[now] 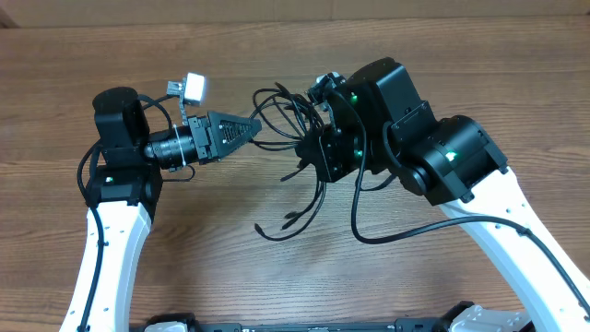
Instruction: Untangle cables
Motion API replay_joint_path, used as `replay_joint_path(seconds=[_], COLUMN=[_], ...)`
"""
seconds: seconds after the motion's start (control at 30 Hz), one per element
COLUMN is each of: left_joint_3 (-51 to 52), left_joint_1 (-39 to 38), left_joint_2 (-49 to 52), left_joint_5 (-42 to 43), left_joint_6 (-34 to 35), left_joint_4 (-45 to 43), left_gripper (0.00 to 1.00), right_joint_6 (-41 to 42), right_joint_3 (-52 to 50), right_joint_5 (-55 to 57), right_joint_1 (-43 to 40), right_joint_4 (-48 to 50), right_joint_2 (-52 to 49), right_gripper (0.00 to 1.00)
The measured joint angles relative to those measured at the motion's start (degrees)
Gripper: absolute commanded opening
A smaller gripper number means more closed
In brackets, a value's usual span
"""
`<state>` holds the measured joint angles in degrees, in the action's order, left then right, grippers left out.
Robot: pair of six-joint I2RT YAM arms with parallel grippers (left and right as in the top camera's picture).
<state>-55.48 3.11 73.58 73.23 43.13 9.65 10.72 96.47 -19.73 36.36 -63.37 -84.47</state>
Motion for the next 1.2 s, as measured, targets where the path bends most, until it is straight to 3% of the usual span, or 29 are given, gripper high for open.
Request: replay_joint_path(seconds=[0.7, 1.1, 1.17, 1.2], left_joint_3=[0.0, 0.0, 0.0, 0.0], left_joint_1=[0.0, 0.0, 0.0, 0.0], left_joint_2=[0.0, 0.0, 0.0, 0.0], left_joint_5=[-0.2, -1.6, -2.0, -2.2], left_joint_6=[-3.1, -3.4, -3.7, -3.8], left_joint_4=[4.4, 5.7, 6.3, 6.5], left_gripper=[0.62, 0.63, 0.59, 0.50], right_joint_6=[1.3, 1.4, 1.5, 1.5], right_joint_3=[0.0, 0.0, 0.0, 0.0], right_joint_5=[14.9, 5.3, 3.8, 2.8], right_joint_1=[0.1, 0.1, 0.1, 0.1], right_joint_4=[1.2, 3.1, 3.8, 4.1], right_joint_2=[0.0, 0.0, 0.0, 0.1], right_gripper=[0.04, 0.04, 0.04, 0.04])
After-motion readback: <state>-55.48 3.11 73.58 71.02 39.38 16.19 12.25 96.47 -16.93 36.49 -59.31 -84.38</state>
